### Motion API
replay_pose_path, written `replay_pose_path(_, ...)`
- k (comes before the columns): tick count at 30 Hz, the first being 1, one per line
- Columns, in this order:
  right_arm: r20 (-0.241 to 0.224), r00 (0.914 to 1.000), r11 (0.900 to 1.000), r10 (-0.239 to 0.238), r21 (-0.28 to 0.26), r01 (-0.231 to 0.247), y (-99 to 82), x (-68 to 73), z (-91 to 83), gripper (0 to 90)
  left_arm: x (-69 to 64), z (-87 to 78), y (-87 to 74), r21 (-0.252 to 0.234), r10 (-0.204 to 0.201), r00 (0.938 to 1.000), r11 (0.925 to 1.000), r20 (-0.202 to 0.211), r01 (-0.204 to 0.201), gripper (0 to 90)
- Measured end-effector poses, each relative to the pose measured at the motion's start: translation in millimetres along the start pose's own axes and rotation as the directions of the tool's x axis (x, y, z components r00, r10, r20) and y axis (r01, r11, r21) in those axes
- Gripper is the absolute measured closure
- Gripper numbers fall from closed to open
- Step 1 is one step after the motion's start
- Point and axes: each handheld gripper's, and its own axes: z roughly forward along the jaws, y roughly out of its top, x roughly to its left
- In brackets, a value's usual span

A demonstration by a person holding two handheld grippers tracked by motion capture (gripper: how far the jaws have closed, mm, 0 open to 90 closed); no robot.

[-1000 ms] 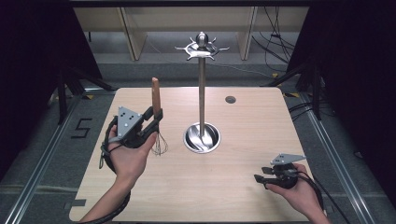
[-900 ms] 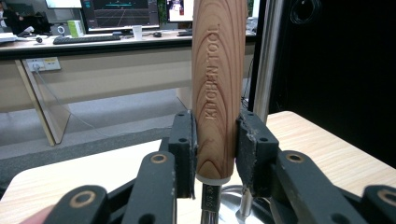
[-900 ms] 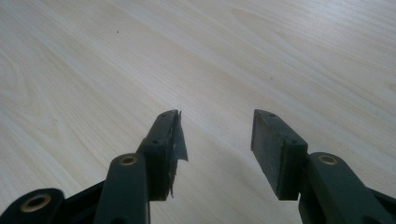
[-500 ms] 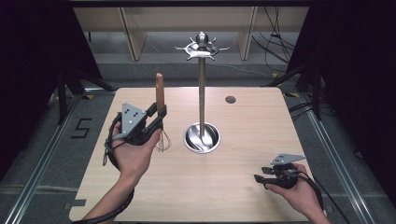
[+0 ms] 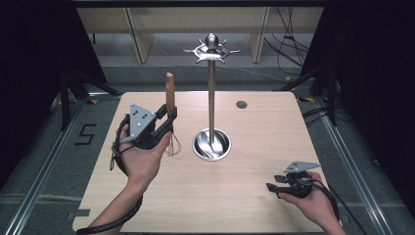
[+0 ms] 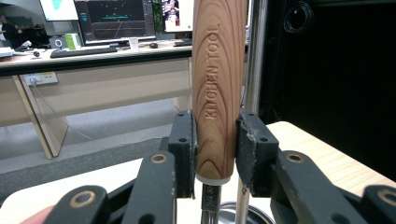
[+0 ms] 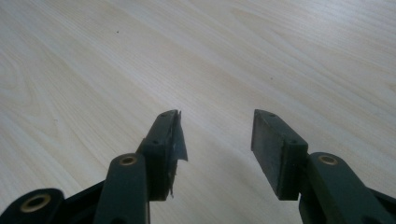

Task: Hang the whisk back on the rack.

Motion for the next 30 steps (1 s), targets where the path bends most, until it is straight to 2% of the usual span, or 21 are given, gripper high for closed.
replay_pose_path(2, -0.005, 0.9999, 0.9999, 0.016, 0.005, -0.016, 0.3, 0.9, -0.6, 52.3, -1.2, 0.7, 1.0, 0.000, 0.009, 1.0000, 1.0000, 0.001, -0.009, 68.8)
replay_pose_path(3, -0.004, 0.9997, 0.9996, 0.022, -0.015, -0.022, -0.3, 1.3, 0.9, 52.3, -1.9, 1.4, 1.4, -0.001, 0.007, 1.0000, 1.0000, 0.003, -0.007, 68.8)
replay_pose_path(10, -0.004, 0.9998, 0.9997, 0.019, -0.016, -0.019, -0.2, 0.9, 0.6, 52.3, -4.2, 4.7, 3.8, -0.001, 0.010, 0.9999, 0.9999, 0.008, -0.010, 68.8)
replay_pose_path(11, -0.012, 0.9997, 0.9993, 0.023, -0.030, -0.024, -0.7, 0.8, 1.8, 52.3, -4.4, 5.0, 4.3, -0.001, 0.009, 0.9999, 1.0000, 0.009, -0.009, 68.8)
replay_pose_path(12, -0.012, 0.9998, 0.9998, 0.017, -0.006, -0.017, 0.0, 0.3, 0.1, 52.3, -4.4, 5.0, 4.3, -0.001, 0.009, 0.9999, 1.0000, 0.009, -0.009, 68.8)
replay_pose_path(14, -0.054, 0.9984, 0.9995, 0.020, -0.022, -0.021, -0.5, -1.0, 1.6, 52.3, -5.4, 6.0, 6.0, -0.002, 0.008, 0.9999, 1.0000, 0.007, -0.008, 68.8)
replay_pose_path(15, -0.039, 0.9991, 0.9996, 0.020, -0.020, -0.020, -0.4, -0.5, 1.3, 52.3, -5.8, 6.6, 7.1, -0.004, 0.013, 0.9999, 0.9999, 0.008, -0.012, 68.8)
replay_pose_path(16, -0.004, 0.9999, 0.9997, 0.012, -0.020, -0.012, -0.2, 0.5, 0.8, 52.3, -6.1, 7.0, 7.7, -0.005, 0.013, 0.9999, 0.9999, 0.009, -0.013, 68.8)
replay_pose_path(30, -0.006, 0.9998, 0.9996, 0.021, -0.017, -0.021, -0.2, 1.1, 1.1, 52.3, -11.3, 15.4, 18.3, -0.009, 0.026, 0.9996, 0.9996, 0.008, -0.026, 68.8)
